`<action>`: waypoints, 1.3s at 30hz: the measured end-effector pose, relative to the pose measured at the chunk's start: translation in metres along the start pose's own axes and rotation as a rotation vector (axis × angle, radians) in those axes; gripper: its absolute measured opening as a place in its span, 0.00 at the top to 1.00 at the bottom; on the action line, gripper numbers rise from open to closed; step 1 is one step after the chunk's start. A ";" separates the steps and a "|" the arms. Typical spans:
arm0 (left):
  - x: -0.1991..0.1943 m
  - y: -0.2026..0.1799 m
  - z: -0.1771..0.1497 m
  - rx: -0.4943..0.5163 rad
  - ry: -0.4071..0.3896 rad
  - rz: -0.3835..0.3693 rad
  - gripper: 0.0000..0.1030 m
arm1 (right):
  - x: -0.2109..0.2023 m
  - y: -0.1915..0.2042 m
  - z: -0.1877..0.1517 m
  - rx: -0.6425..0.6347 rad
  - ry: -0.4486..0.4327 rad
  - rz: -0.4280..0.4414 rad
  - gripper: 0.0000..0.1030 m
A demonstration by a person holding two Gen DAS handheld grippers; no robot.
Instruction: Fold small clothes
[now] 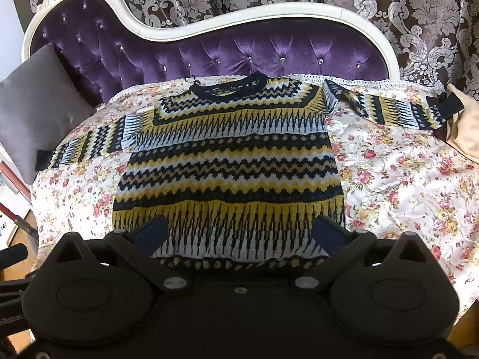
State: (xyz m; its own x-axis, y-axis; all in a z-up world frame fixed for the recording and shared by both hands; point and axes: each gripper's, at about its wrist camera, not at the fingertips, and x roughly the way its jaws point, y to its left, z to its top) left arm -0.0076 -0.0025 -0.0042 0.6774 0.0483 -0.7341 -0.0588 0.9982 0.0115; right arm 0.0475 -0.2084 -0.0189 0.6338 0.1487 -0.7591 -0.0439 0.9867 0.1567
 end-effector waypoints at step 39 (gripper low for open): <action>0.024 0.006 0.004 -0.014 0.059 -0.004 0.10 | 0.030 0.007 0.001 -0.016 0.073 0.002 0.01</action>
State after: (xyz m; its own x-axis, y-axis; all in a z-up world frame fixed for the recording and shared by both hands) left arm 0.0113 0.0049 -0.0192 0.6330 0.0414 -0.7730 -0.0667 0.9978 -0.0012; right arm 0.0672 -0.1969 -0.0401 0.5761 0.1546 -0.8027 -0.0576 0.9872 0.1488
